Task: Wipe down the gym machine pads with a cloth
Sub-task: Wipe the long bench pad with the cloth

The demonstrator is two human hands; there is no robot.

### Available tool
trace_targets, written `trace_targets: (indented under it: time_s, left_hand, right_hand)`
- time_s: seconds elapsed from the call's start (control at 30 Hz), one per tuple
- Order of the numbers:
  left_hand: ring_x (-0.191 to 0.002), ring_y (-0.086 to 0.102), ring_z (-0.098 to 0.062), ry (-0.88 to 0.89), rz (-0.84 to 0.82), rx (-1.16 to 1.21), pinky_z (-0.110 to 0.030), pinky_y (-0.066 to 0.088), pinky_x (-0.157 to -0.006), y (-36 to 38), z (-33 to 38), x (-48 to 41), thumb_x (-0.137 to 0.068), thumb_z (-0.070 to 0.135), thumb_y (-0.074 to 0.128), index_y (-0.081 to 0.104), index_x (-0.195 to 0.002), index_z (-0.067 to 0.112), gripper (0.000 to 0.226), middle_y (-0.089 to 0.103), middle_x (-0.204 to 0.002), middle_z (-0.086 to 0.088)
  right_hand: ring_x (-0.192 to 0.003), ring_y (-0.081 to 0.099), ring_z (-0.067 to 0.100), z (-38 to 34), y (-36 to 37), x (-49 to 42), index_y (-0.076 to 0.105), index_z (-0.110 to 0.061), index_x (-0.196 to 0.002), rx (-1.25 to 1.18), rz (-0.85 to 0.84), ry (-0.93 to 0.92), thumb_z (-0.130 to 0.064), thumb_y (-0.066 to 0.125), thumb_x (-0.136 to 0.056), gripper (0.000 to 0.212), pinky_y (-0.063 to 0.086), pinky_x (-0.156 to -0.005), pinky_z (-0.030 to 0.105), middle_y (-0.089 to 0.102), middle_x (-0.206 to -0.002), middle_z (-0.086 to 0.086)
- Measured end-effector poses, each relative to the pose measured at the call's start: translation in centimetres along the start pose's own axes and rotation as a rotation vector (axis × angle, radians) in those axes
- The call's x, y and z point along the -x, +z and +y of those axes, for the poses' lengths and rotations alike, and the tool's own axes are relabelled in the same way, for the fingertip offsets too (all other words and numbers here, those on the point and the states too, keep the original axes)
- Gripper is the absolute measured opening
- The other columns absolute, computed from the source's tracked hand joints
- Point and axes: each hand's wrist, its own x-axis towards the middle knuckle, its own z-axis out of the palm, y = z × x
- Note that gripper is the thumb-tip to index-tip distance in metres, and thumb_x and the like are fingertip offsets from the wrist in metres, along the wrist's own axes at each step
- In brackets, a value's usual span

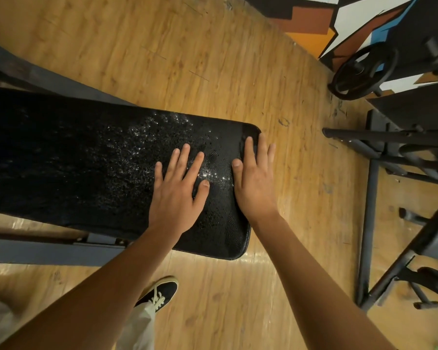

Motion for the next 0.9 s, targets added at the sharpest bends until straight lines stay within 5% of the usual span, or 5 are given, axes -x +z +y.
trace_targets:
  time_s: [0.27,0.4,0.53,0.9]
  left_hand:
    - [-0.158,0.004,-0.021,0.008,-0.006,-0.020,-0.055,0.008,-0.126,-0.1,0.1,-0.2,-0.105,0.049,0.023,0.023,-0.161,0.027,0.060,0.009,-0.171,-0.003]
    - [-0.158,0.006,-0.022,0.013,0.009,-0.027,-0.056,0.009,-0.125,0.0,0.0,0.0,-0.105,0.048,0.025,0.025,-0.161,0.026,0.061,0.011,-0.171,-0.004]
    - [-0.157,0.008,-0.022,0.026,0.029,-0.013,-0.058,0.011,-0.125,0.0,0.0,0.0,-0.104,0.046,0.029,0.027,-0.161,0.025,0.061,0.012,-0.170,-0.005]
    - [-0.158,0.007,-0.022,0.017,0.028,-0.026,-0.056,0.009,-0.125,0.1,0.0,0.0,-0.104,0.046,0.028,0.025,-0.161,0.026,0.060,0.011,-0.171,-0.004]
  right_hand:
    - [-0.156,-0.007,0.043,0.1,-0.1,-7.0,0.024,-0.005,-0.160,0.094,0.001,0.037,-0.036,0.027,-0.113,0.057,0.006,-0.127,0.051,0.007,-0.170,0.017]
    - [-0.157,-0.009,0.036,0.1,0.3,-2.4,0.018,-0.009,-0.162,0.058,0.014,0.028,-0.040,0.030,-0.112,0.061,0.008,-0.126,0.044,0.001,-0.172,0.010]
    - [-0.157,-0.007,0.038,0.3,1.3,3.6,0.021,-0.006,-0.161,0.048,0.000,0.009,-0.039,0.031,-0.110,0.062,0.013,-0.128,0.051,0.004,-0.171,0.014]
    - [-0.157,-0.007,0.039,0.5,1.4,-0.5,0.022,-0.007,-0.161,0.121,0.049,-0.013,-0.039,0.030,-0.112,0.059,0.015,-0.127,0.051,0.005,-0.172,0.010]
